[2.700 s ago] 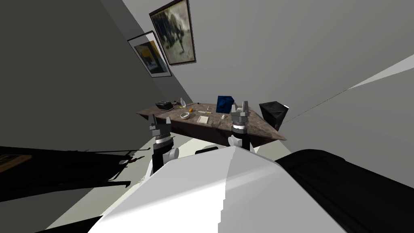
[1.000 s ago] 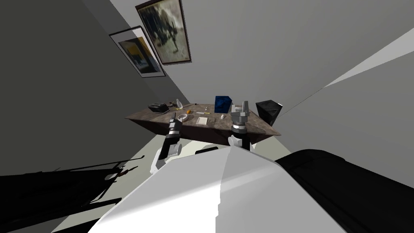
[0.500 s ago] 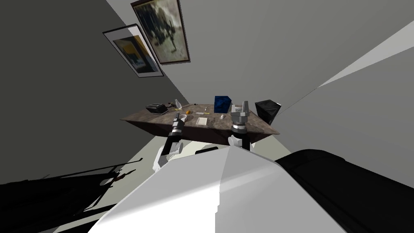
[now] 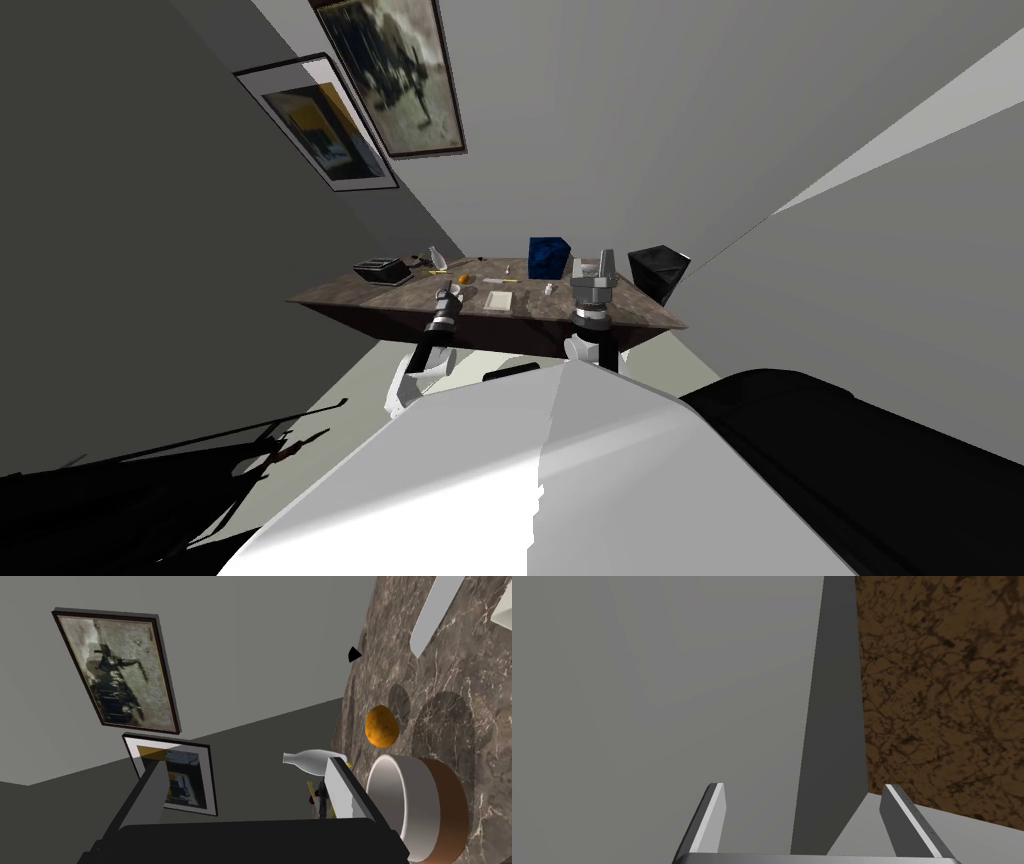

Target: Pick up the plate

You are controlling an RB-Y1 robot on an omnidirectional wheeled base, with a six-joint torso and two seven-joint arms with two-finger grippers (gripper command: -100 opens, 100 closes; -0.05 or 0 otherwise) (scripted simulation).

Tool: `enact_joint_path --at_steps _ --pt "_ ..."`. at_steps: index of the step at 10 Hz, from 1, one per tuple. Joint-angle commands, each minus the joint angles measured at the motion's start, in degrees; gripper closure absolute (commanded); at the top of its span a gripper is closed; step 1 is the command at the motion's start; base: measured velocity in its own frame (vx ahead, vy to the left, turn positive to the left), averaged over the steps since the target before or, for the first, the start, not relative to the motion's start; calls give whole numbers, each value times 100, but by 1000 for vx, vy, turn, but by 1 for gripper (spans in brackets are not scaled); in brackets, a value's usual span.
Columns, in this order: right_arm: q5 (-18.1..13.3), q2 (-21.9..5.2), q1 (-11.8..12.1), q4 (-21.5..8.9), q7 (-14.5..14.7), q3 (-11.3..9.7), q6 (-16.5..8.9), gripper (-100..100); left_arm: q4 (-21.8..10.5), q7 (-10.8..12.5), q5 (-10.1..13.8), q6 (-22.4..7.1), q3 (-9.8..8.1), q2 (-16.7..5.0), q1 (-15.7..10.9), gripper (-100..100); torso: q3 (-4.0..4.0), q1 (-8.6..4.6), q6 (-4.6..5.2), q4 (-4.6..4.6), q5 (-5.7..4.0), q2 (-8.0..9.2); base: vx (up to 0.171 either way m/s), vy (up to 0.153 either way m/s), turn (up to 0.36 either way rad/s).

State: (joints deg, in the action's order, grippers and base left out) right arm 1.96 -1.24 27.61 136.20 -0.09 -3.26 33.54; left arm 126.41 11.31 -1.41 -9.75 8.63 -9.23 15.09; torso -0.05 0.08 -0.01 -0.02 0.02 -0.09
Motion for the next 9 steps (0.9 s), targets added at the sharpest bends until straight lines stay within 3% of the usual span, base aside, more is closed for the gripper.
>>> enact_joint_path --at_steps 1,9 --pt "0 0 0 0 0 0 0 0 -20 24 -14 -247 47 22 -57 -100 0 0 0 0 0 0 16 25 -34" --pt "0 0 0 0 0 0 0 0 -275 246 -29 -1508 342 85 -478 -100 0 -1 0 0 0 0 18 25 -55"
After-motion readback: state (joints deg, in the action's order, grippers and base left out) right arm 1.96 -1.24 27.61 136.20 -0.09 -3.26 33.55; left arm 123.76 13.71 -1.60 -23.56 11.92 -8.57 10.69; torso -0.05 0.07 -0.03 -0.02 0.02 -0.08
